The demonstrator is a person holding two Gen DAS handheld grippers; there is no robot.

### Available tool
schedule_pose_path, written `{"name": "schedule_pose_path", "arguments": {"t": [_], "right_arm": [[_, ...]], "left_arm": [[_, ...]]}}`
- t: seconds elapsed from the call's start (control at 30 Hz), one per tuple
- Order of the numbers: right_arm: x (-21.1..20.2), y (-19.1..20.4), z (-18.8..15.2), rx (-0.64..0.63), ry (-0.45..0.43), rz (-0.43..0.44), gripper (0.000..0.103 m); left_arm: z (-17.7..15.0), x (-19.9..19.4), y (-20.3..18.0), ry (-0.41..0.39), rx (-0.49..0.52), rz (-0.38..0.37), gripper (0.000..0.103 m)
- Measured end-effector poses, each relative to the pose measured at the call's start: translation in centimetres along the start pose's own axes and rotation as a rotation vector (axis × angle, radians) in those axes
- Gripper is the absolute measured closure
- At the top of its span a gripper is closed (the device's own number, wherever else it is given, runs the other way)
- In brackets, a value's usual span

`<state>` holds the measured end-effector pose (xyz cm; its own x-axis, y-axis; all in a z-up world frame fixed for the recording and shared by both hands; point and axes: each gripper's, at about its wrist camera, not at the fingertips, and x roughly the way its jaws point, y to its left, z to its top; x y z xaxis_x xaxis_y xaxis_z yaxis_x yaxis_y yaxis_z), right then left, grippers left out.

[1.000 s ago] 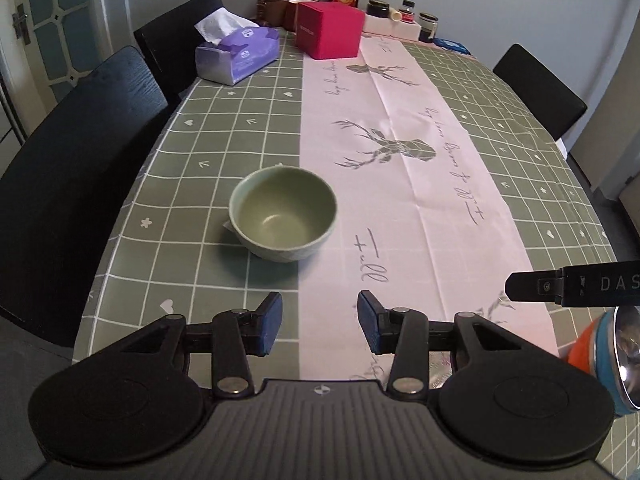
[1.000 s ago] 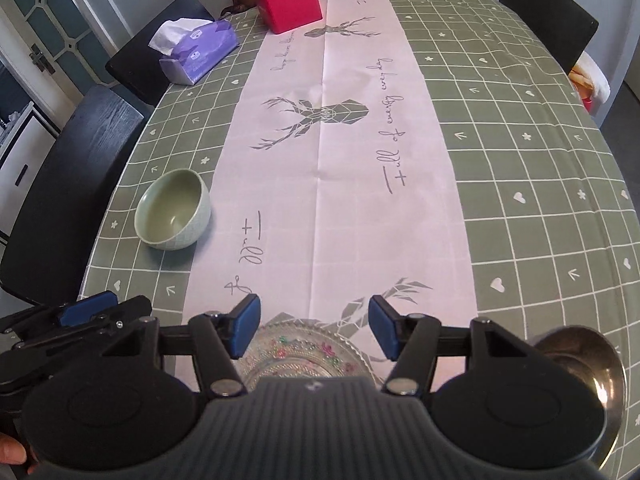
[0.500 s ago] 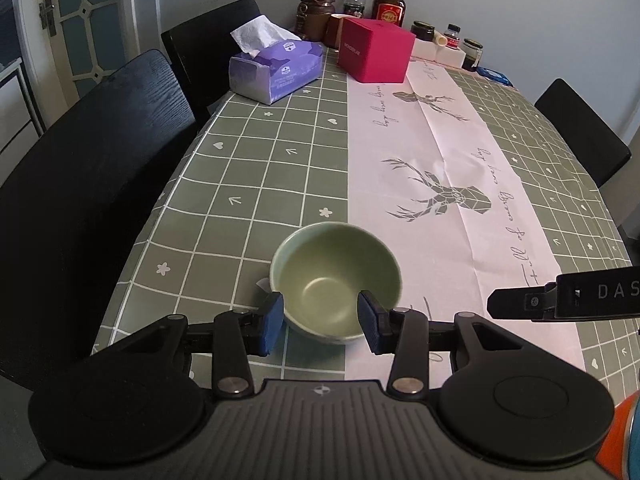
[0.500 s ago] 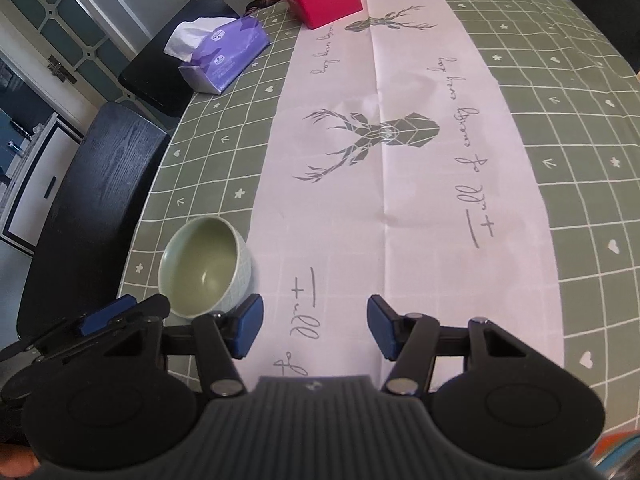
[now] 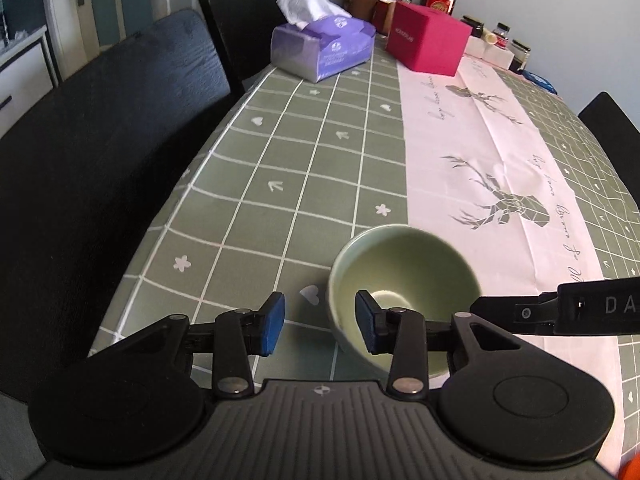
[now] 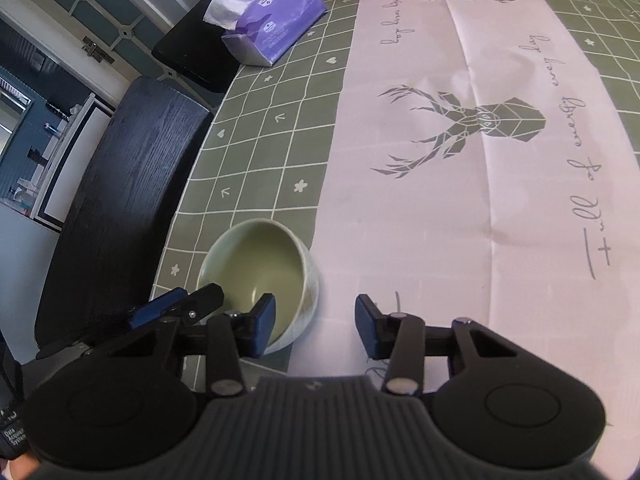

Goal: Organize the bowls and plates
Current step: 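Pinch the rim of the pale green bowl with both grippers, then lift the pale green bowl and carry it over the blue bowl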

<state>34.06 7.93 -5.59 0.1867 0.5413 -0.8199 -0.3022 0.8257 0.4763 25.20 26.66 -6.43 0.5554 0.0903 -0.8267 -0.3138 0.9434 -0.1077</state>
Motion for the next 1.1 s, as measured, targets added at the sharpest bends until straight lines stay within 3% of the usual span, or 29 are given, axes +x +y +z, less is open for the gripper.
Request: {"name": "schedule_pose_path", "arguments": {"t": [0.17, 0.4, 0.5, 0.7, 1.1], "right_arm": [[1.6, -0.2, 0.3, 0.022, 0.022, -0.007, 0.075], [2.2, 0.1, 0.2, 0.007, 0.025, -0.006, 0.081], [2.2, 0.5, 0.3, -0.016, 0.022, -0.01, 0.091], [1.9, 1.0, 0.0, -0.031, 0.02, -0.057, 0.094], [-2.4, 1.0, -2.3, -0.053, 0.01, -0.115, 0.096]], "left_arm": [[0.0, 1.3, 0.2, 0.027, -0.026, -0.017, 0.072], [0.1, 1.4, -0.6, 0.039, -0.023, -0.021, 0.091], [0.1, 1.4, -1.1, 0.047, -0.013, 0.004, 0.091], [0.0, 1.0, -2.1, 0.072, -0.004, 0.041, 0.092], [-1.2, -3.0, -4.5, 0.095, 0.009, 0.011, 0.091]]}}
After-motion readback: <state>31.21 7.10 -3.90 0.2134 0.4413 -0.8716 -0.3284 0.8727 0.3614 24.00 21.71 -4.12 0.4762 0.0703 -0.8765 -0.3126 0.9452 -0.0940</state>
